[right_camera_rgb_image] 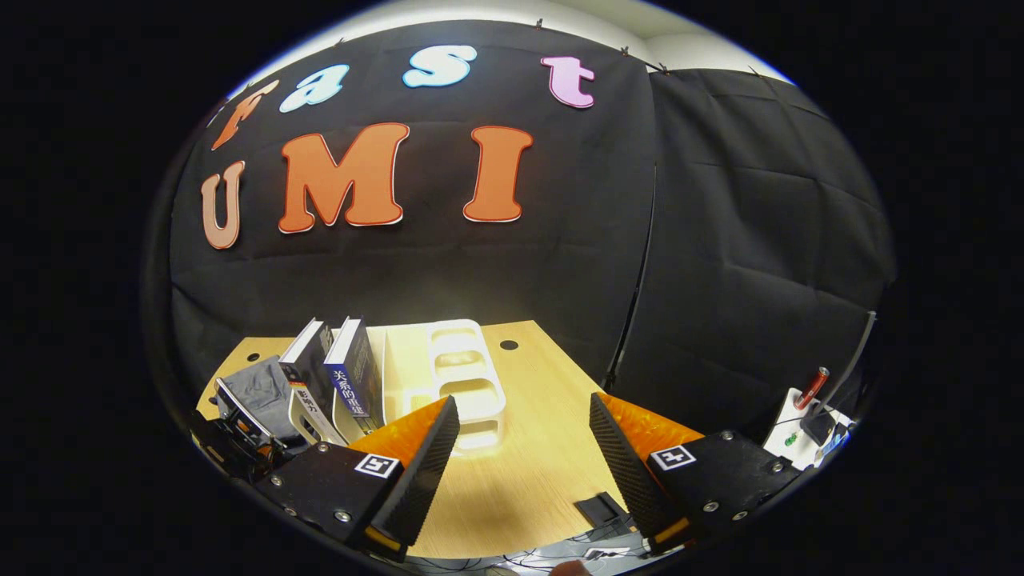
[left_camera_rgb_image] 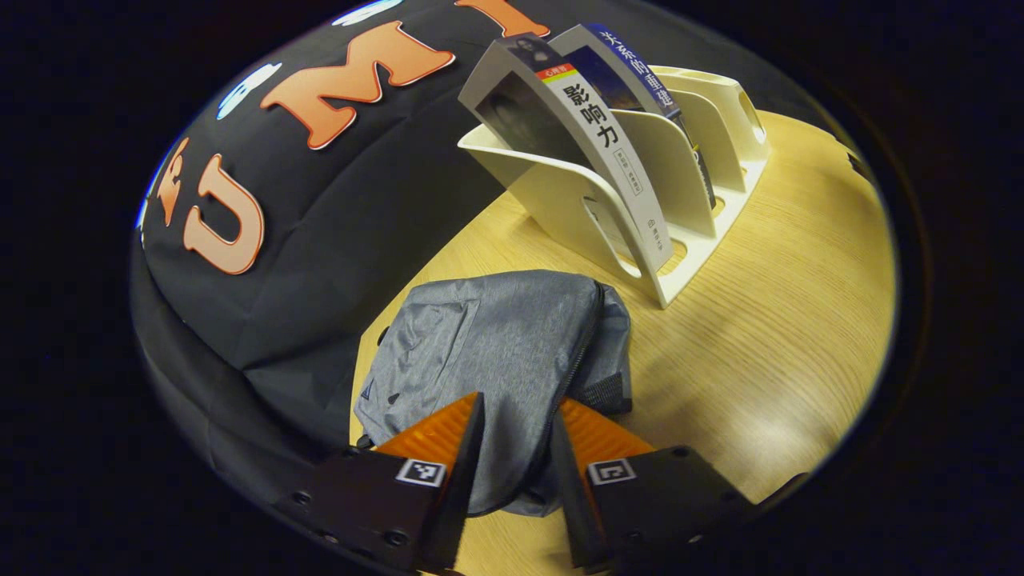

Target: Open the schoolbag, grab two books from the bookshelf and put them into the schoolbag.

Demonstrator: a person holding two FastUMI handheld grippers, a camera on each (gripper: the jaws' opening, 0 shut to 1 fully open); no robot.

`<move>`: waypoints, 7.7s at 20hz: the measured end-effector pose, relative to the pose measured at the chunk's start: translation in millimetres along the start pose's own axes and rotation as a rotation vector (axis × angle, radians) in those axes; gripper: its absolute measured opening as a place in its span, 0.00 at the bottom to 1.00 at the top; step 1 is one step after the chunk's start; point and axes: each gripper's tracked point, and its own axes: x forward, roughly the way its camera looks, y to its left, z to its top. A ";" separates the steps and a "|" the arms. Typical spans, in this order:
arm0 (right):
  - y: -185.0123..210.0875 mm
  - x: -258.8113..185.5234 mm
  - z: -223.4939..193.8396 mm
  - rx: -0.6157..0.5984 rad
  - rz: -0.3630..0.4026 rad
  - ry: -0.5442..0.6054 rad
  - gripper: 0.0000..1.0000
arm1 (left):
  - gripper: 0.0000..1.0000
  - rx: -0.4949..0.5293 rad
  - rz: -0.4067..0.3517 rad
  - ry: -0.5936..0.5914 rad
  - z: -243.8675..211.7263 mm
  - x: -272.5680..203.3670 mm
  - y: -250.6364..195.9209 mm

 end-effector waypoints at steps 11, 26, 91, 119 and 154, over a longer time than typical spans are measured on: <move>38.7 5.0 16.6 0.072 0.121 0.012 0.98 | 0.00 -0.005 -0.185 0.068 -1.0 -0.9 -7.6; 82.1 -30.8 20.7 0.193 0.103 0.043 0.98 | 0.00 -0.100 -0.365 -0.001 72.2 -30.7 137.4; 319.8 96.3 39.1 -0.273 0.209 0.920 0.32 | 0.00 -0.189 -0.500 -0.103 91.6 16.3 205.6; 364.6 -45.8 -31.1 0.922 0.595 0.667 0.30 | 0.01 -0.173 -0.331 -0.150 114.7 -16.8 248.3; 535.1 50.2 -137.0 0.980 0.348 0.907 0.95 | 0.00 -0.148 -0.462 -0.171 125.8 -20.2 244.3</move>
